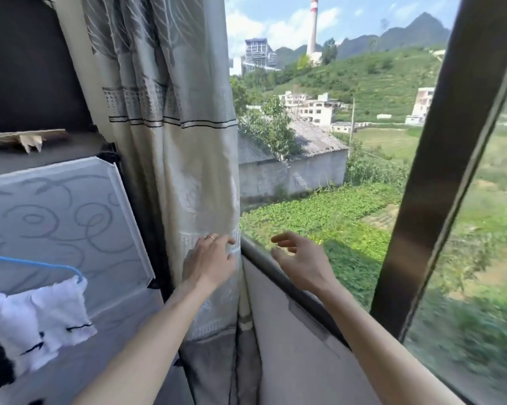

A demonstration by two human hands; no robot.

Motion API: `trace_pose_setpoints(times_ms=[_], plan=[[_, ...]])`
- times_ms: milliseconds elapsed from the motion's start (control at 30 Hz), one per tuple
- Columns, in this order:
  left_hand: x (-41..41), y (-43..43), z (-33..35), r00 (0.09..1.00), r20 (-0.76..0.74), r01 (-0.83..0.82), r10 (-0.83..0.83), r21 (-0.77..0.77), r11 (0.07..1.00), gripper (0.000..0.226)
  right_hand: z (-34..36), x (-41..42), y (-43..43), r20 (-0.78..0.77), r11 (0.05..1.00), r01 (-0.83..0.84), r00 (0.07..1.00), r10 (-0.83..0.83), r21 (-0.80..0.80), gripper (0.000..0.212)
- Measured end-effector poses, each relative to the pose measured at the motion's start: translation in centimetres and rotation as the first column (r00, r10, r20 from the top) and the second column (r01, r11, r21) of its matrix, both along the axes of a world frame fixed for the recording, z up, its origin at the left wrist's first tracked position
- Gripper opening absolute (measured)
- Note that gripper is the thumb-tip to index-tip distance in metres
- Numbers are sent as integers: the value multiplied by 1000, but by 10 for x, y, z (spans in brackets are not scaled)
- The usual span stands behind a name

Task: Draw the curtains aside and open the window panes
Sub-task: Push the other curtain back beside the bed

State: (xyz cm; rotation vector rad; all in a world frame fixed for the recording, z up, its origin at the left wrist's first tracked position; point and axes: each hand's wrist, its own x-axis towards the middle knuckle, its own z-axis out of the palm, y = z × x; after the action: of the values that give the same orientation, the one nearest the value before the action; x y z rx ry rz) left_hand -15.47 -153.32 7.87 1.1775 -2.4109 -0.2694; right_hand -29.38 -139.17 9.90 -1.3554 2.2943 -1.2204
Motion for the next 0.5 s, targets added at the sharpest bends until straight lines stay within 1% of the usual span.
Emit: trace_pose_setpoints(times_ms=[100, 167, 233, 333, 400, 433, 500], plan=[[-8, 50, -8, 970, 73, 230, -232, 37, 973, 28, -15, 18, 77, -26, 992, 123, 992, -122, 12, 28], [-13, 87, -7, 923, 128, 363, -364, 31, 931, 25, -22, 31, 124, -34, 978, 205, 978, -204, 31, 28], [-22, 131, -5, 856, 165, 492, -490, 29, 870, 24, -23, 45, 179, -50, 957, 286, 958, -283, 49, 28], [-37, 200, 2, 742, 173, 653, -648, 34, 756, 21, -21, 58, 258, -71, 909, 409, 912, -404, 75, 28], [-49, 250, 5, 656, 166, 742, -736, 37, 670, 21, -20, 67, 315, -86, 854, 513, 858, -507, 84, 29], [-58, 286, 6, 594, 157, 794, -789, 46, 607, 21, -19, 74, 354, -95, 809, 580, 814, -573, 89, 29], [-68, 340, 10, 500, 155, 856, -852, 61, 513, 22, -18, 83, 410, -108, 740, 666, 745, -658, 94, 28]])
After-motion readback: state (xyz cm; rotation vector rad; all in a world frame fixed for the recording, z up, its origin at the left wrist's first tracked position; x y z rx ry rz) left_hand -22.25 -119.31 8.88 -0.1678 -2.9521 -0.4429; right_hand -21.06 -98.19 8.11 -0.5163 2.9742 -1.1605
